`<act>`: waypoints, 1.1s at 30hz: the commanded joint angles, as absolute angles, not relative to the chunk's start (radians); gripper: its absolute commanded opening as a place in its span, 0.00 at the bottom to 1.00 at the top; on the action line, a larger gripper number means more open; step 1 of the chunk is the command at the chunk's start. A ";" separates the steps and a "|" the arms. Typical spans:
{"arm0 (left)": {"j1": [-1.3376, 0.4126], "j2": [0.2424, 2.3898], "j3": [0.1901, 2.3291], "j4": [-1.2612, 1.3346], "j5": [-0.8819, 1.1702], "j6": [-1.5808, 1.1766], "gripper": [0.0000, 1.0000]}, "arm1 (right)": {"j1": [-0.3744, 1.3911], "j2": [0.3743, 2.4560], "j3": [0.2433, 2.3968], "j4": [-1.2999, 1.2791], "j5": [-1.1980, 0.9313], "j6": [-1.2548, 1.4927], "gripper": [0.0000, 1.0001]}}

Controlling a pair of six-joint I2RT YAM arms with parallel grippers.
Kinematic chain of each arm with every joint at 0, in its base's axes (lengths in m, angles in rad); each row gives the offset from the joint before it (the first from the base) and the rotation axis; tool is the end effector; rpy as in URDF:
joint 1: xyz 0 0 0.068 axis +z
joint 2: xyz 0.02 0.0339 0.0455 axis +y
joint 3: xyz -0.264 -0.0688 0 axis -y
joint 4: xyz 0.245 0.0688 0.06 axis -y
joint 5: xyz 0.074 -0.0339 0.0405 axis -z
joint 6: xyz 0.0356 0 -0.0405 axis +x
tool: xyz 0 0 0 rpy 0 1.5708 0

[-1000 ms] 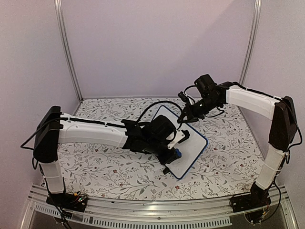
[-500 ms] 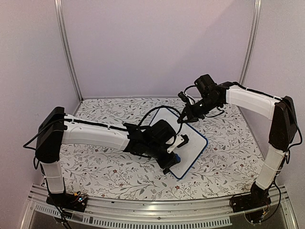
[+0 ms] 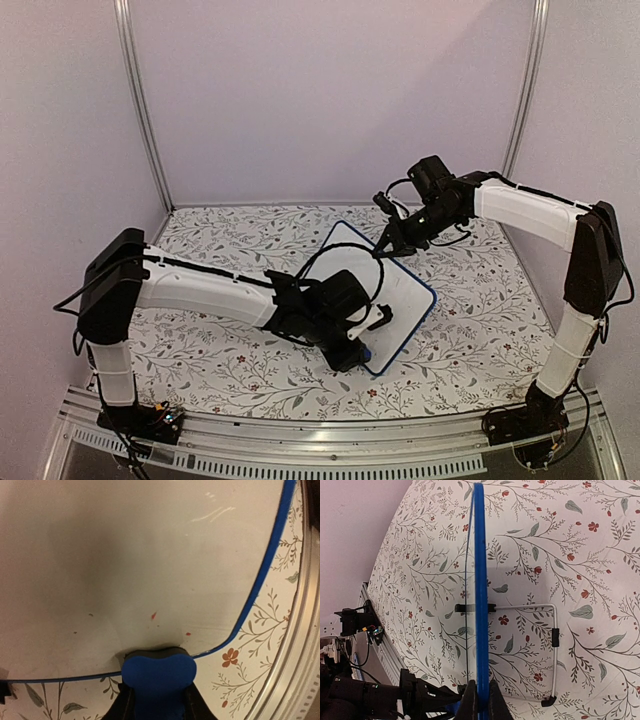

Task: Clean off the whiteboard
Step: Erase the whiteboard from the whiteboard stand.

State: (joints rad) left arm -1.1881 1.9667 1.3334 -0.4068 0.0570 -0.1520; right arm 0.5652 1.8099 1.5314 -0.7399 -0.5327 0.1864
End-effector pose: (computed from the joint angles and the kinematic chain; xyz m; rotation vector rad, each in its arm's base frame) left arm 0.1513 -0.3813 0.1660 1.3619 2.3469 -0.5186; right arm 0.3192 0.2239 0.2712 -0.7039 2.5775 0.9532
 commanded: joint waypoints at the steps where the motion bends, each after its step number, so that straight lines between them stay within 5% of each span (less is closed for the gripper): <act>1: -1.200 2.029 1.327 -0.452 0.009 -0.143 0.00 | 0.601 1.845 1.514 -0.834 -0.500 0.183 0.00; 15: -1.181 1.967 1.384 -0.522 -0.043 -0.107 0.00 | 0.601 1.841 1.514 -0.837 -0.495 0.181 0.00; 25: -1.179 1.806 1.323 -0.292 -0.066 -0.095 0.00 | 0.601 1.842 1.513 -0.834 -0.496 0.183 0.00; 33: -1.178 1.918 1.344 -0.271 -0.021 -0.119 0.00 | 0.601 1.838 1.510 -0.829 -0.496 0.185 0.00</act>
State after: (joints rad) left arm -1.1873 1.8519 1.3457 -0.3012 -0.0402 -0.1059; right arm 0.5674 1.8099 1.5322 -0.7399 -0.5323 0.1875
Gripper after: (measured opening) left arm 0.238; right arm 0.031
